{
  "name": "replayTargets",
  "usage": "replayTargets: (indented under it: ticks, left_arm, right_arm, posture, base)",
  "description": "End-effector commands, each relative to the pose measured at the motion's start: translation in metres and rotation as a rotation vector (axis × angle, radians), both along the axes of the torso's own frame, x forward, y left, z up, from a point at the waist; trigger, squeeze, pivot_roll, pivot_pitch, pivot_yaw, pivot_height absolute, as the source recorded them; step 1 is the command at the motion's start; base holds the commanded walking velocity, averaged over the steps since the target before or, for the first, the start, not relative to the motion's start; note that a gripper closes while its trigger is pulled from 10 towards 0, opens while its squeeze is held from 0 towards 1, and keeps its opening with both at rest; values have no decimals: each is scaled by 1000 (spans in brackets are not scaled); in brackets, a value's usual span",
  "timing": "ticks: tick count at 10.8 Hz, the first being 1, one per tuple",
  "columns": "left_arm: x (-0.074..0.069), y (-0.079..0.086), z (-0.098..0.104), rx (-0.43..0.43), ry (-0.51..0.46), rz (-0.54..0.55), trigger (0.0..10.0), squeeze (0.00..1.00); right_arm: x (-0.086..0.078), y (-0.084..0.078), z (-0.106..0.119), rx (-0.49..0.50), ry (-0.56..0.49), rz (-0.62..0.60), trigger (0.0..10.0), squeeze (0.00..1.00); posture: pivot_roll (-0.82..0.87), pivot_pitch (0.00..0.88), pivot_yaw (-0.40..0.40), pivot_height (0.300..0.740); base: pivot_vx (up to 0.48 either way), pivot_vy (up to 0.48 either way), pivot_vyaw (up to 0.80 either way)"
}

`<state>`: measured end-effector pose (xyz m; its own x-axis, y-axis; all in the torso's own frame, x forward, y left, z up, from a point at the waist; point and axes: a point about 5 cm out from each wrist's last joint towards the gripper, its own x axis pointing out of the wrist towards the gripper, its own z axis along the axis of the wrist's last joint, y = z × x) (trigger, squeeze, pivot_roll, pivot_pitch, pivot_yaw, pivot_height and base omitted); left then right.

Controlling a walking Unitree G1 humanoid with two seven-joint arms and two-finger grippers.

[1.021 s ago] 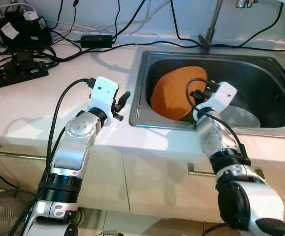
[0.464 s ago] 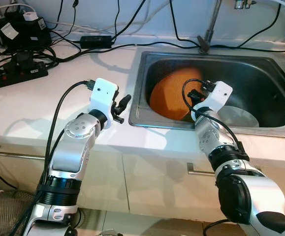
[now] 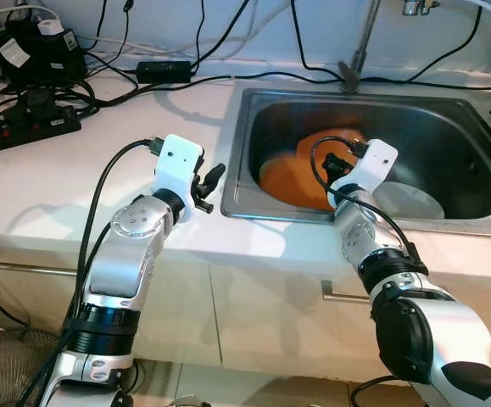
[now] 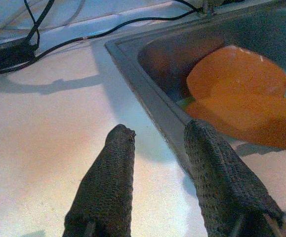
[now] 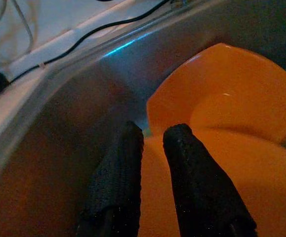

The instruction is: Kitchen organization

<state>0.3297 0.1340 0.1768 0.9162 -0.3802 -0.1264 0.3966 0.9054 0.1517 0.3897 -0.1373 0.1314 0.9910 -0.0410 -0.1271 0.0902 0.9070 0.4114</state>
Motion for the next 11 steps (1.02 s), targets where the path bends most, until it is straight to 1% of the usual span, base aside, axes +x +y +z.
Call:
replayTargets:
  ticks: [1, 2, 3, 4, 5, 6, 7, 8, 9, 10, 11]
  left_arm:
    - [-2, -1, -1, 4, 1, -5, 10000, 0]
    - [-1, -1, 0, 6, -9, 0, 10000, 0]
    - [2, 1, 4, 0, -60, 35, 10000, 0]
    - [6, 6, 9, -7, -121, 86, 10000, 0]
    - [8, 9, 16, -1, -185, 126, 10000, 0]
    - [13, 14, 23, -30, -275, 167, 10000, 0]
    - [12, 17, 30, -58, -326, 209, 10000, 0]
    - [12, 19, 32, -73, -358, 241, 10000, 0]
    - [12, 20, 32, -80, -369, 256, 10000, 0]
    - [14, 26, 28, -76, -371, 300, 10000, 0]
    - [15, 26, 24, -70, -362, 298, 10000, 0]
  right_arm:
    - [2, -4, 9, -111, -51, -19, 10000, 0]
    - [2, -5, 14, -140, -82, -26, 10000, 0]
    - [3, -4, 29, -227, -180, -27, 10000, 0]
    - [0, -1, 41, -291, -278, -19, 10000, 0]
    - [-8, 3, 51, -342, -373, -10, 10000, 0]
    - [-18, 6, 54, -367, -430, -11, 10000, 0]
    - [-29, 6, 52, -360, -456, -28, 10000, 0]
    - [-40, 6, 47, -352, -458, -43, 10000, 0]
    - [-45, 7, 43, -345, -450, -45, 10000, 0]
    - [-62, 10, 25, -356, -396, -25, 10000, 0]
    - [-66, 12, 22, -348, -380, -24, 10000, 0]
  posture:
    - [2, 28, -14, 740]
    - [-2, 27, -14, 740]
    - [-9, 26, -13, 740]
    - [-16, 25, -11, 740]
    - [-27, 21, -12, 740]
    - [-34, 19, -10, 740]
    - [-34, 19, -10, 740]
    - [-52, 13, -4, 740]
    - [-52, 13, -4, 740]
    - [-75, 6, 5, 740]
    - [-80, 1, 6, 740]
  base:
    - [0, 0, 0]
    - [0, 0, 0]
    - [0, 0, 0]
    - [0, 0, 0]
    - [0, 0, 0]
    - [0, 0, 0]
    - [0, 0, 0]
    - [0, 0, 0]
    - [0, 0, 0]
    - [0, 0, 0]
    - [0, 0, 0]
